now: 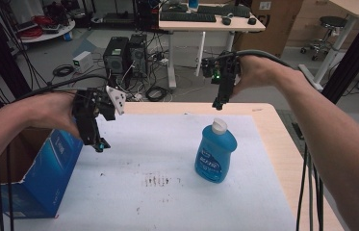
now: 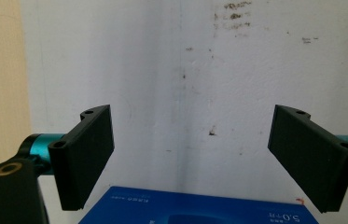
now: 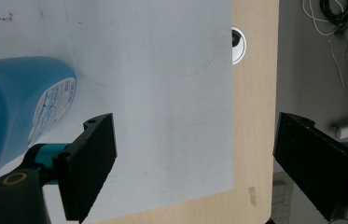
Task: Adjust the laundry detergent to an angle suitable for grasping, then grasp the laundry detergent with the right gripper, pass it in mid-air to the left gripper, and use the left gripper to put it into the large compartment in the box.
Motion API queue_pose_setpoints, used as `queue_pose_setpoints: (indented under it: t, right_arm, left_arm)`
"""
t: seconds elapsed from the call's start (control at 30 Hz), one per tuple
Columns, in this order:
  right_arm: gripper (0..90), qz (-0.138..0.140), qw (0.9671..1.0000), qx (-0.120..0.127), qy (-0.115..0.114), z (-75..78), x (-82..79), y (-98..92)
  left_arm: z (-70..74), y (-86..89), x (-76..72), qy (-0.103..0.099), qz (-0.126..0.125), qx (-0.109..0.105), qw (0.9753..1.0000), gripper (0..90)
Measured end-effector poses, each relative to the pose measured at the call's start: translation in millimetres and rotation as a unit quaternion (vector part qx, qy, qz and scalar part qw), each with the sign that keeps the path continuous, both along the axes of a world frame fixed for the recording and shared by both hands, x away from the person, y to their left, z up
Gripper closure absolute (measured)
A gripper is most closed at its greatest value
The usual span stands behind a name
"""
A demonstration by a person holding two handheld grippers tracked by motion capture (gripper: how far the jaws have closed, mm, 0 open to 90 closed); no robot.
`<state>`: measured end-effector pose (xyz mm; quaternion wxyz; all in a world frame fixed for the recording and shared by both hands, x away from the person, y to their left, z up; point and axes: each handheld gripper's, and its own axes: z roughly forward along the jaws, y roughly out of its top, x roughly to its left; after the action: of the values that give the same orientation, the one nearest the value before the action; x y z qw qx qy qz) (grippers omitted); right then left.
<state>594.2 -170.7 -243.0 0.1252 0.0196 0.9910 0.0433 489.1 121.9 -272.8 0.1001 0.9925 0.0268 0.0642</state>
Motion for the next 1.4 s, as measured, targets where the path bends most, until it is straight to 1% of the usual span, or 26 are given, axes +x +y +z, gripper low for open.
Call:
queue_pose_setpoints:
  t: [0.2, 0.23, 0.33, 0.43, 0.47, 0.57, 0.67, 0.7, 0.73, 0.83, 0.87, 0.9, 0.93, 0.97, 1.0, 1.03, 1.07, 1.1, 1.17, 1.2, 1.27, 1.3, 1.33, 1.4]
  right_arm:
    - [12.6, 0.004, 1.0000, -0.002, -0.001, -0.1, -2.3, 3.1]
    - [12.6, 0.005, 1.0000, -0.002, -0.003, 0.0, -2.6, 4.4]
    - [12.6, 0.005, 1.0000, 0.002, -0.004, 0.4, -2.1, 5.8]
    - [12.6, 0.004, 1.0000, 0.004, -0.003, 0.8, -2.2, 6.7]
    - [12.6, 0.004, 1.0000, 0.001, -0.005, 0.6, -2.9, 7.8]
    - [12.6, 0.004, 1.0000, 0.003, -0.006, 0.7, -3.3, 8.2]
    - [12.6, 0.003, 1.0000, 0.002, -0.007, -0.5, -4.3, 7.0]
    - [12.6, 0.003, 1.0000, 0.002, -0.007, -0.5, -4.3, 7.0]
    - [12.6, 0.003, 1.0000, 0.001, -0.006, -0.8, -4.6, 5.8]
    - [12.6, -0.014, 0.9999, -0.002, -0.006, -1.3, -10.9, -5.7]
    - [12.6, -0.022, 0.9998, -0.003, -0.005, -1.2, -12.6, -9.9]
    - [12.6, -0.029, 0.9996, -0.001, -0.003, -0.9, -15.0, -14.5]
    - [12.6, -0.029, 0.9996, -0.001, -0.003, -0.9, -15.0, -14.5]
    - [12.6, -0.036, 0.9993, 0.004, -0.002, -0.7, -17.8, -19.6]
    - [12.6, -0.054, 0.9985, 0.007, -0.006, 0.2, -25.8, -31.5]
    - [12.6, -0.054, 0.9985, 0.007, -0.006, 0.2, -25.8, -31.5]
    - [12.6, -0.061, 0.9981, 0.005, -0.008, 0.6, -29.2, -35.3]
    - [12.6, -0.075, 0.9971, 0.004, -0.011, 1.6, -39.2, -45.6]
    - [12.6, -0.092, 0.9957, 0.005, -0.012, 3.3, -50.9, -55.7]
    - [12.6, -0.091, 0.9956, 0.010, -0.017, 3.6, -55.7, -60.6]
    - [12.6, -0.106, 0.9941, 0.021, -0.014, 4.3, -66.9, -70.1]
    - [12.6, -0.116, 0.9928, 0.028, -0.009, 4.2, -72.8, -74.3]
    - [12.6, -0.121, 0.9920, 0.036, -0.007, 3.3, -77.9, -78.1]
    - [12.6, -0.139, 0.9891, 0.047, -0.002, 0.8, -90.9, -84.5]
  left_arm:
    - [1.7, -0.2, -1.2, -0.005, 0.002, 0.000, 1.0000, 14.4]
    - [3.2, -0.1, -4.3, -0.011, 0.005, 0.003, 0.9999, 14.4]
    - [5.9, 0.0, -7.1, -0.014, 0.002, 0.002, 0.9999, 14.4]
    - [7.2, 0.4, -7.4, -0.015, 0.000, -0.004, 0.9999, 14.4]
    - [6.8, 0.0, -7.6, -0.015, 0.000, -0.002, 0.9999, 14.4]
    - [5.5, -0.8, -8.3, -0.013, 0.000, 0.001, 0.9999, 14.4]
    - [5.2, -1.9, -8.3, -0.011, -0.004, 0.000, 0.9999, 14.4]
    - [5.6, -1.8, -7.9, -0.011, -0.002, 0.000, 0.9999, 14.4]
    - [5.6, -1.9, -8.0, -0.011, 0.001, -0.004, 0.9999, 14.4]
    - [6.2, -3.0, -7.3, -0.011, -0.002, 0.000, 0.9999, 14.4]
    - [4.9, -3.7, -6.9, -0.009, 0.005, 0.003, 0.9999, 14.4]
    - [4.9, -3.7, -6.9, -0.009, 0.005, 0.003, 0.9999, 14.4]
    - [3.9, -3.9, -7.0, -0.006, 0.008, 0.004, 0.9999, 14.4]
    - [2.5, -4.1, -7.3, -0.005, 0.009, 0.002, 0.9999, 14.4]
    - [0.2, -4.0, -7.6, 0.001, 0.011, -0.004, 0.9999, 14.4]
    - [0.2, -4.0, -7.6, 0.001, 0.011, -0.004, 0.9999, 14.4]
    - [0.2, -4.0, -7.6, 0.001, 0.011, -0.004, 0.9999, 14.4]
    - [-3.2, -4.4, -7.5, 0.008, 0.012, -0.004, 0.9999, 14.4]
    - [-4.4, -5.1, -7.5, 0.011, 0.010, 0.000, 0.9999, 14.4]
    - [-4.7, -5.6, -7.6, 0.012, 0.010, 0.000, 0.9999, 14.4]
    - [-4.7, -6.6, -7.6, 0.013, 0.009, -0.001, 0.9999, 14.4]
    - [-4.4, -7.0, -7.5, 0.014, 0.008, -0.001, 0.9999, 14.4]
    - [-4.1, -7.3, -7.8, 0.015, 0.007, -0.002, 0.9999, 14.4]
    - [-3.2, -7.3, -7.6, 0.013, 0.005, -0.005, 0.9999, 14.4]
